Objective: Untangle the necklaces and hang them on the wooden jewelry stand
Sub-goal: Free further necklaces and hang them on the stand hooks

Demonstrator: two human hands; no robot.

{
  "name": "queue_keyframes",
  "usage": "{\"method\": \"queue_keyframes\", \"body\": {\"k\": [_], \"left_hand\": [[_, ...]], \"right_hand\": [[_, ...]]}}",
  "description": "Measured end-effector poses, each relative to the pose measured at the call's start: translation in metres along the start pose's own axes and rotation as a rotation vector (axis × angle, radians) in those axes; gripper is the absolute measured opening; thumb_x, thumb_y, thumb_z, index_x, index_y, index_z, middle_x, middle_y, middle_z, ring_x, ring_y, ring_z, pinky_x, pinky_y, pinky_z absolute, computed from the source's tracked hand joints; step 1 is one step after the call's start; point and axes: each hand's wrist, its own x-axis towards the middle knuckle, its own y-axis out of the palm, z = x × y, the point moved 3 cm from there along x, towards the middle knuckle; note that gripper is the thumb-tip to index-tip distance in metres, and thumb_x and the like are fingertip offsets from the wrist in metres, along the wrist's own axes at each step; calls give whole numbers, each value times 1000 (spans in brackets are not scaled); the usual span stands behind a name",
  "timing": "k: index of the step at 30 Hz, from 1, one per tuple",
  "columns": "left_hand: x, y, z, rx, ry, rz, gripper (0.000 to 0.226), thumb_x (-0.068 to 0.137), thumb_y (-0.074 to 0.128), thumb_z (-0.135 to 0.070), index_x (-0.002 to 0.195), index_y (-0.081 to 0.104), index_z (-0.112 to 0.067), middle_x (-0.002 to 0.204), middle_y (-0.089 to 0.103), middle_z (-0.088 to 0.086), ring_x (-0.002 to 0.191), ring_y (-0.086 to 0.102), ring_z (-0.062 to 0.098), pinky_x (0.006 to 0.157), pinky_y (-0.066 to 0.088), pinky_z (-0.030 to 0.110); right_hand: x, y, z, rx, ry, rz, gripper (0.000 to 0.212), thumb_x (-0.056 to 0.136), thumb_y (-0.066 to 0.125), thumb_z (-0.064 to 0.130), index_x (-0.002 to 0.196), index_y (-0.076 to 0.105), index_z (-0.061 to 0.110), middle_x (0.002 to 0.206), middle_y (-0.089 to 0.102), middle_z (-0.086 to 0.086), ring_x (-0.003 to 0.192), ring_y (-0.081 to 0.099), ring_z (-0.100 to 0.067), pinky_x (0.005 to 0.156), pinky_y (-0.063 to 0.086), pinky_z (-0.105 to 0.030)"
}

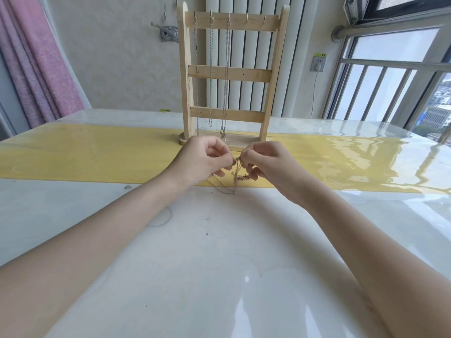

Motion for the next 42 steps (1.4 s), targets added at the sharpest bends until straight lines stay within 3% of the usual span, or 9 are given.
{"method": "queue_keyframes", "body": {"k": [6,17,21,24,27,31,36,39,42], "left_hand": [[-2,3,4,-309,-130,29,14,83,66,-3,79,56,-12,65,67,-5,61,64,4,56,51,16],[0,7,5,-72,-50,110,20,88,62,-4,83,46,-15,74,58,1,52,53,0,57,50,15],[1,4,4,-274,-139,134,19,88,58,-1,85,45,-14,73,56,2,54,53,4,57,50,15],[0,2,4,-468,-263,247,18,82,59,-1,81,46,-14,72,54,4,53,50,9,53,50,16],[0,1,7,-486,-304,316,14,79,58,-4,79,48,-12,69,56,4,51,51,9,52,50,16],[2,0,10,-489,-325,365,27,72,69,0,81,48,-13,69,57,3,53,50,10,53,51,18],[0,-5,11,-634,-390,432,18,72,64,-6,81,51,-13,69,59,3,56,44,9,54,50,17],[2,-4,11,-675,-384,358,21,73,65,-2,79,49,-14,69,58,3,59,36,8,54,49,16],[5,-2,10,-542,-315,189,22,83,60,1,78,46,-15,73,57,5,59,39,9,51,50,16]], "right_hand": [[0,0,-2,138,37,56,28,92,46,1,65,53,5,66,47,-6,63,42,-16,57,37,-26],[0,2,0,-59,20,9,24,85,52,2,62,51,7,63,46,-8,55,40,-17,55,36,-22],[0,2,2,19,15,54,30,88,49,-2,59,50,7,62,44,-8,57,41,-16,54,38,-20],[0,1,3,137,33,124,27,90,47,-5,66,52,4,65,44,-11,60,46,-15,52,38,-20],[-1,3,1,136,42,164,23,91,48,-7,70,53,2,60,44,-9,58,45,-14,52,36,-20],[-1,3,2,112,34,172,25,90,48,-8,68,53,2,56,44,-6,62,39,-20,51,36,-19],[-1,3,5,150,17,198,28,91,49,-7,66,52,5,61,45,-9,69,45,-21,52,37,-19],[0,1,3,145,12,154,29,92,50,-5,65,51,6,60,46,-4,64,41,-18,55,39,-20],[1,0,2,128,11,104,28,92,50,-4,65,51,5,62,44,-7,59,38,-15,55,39,-20]]}}
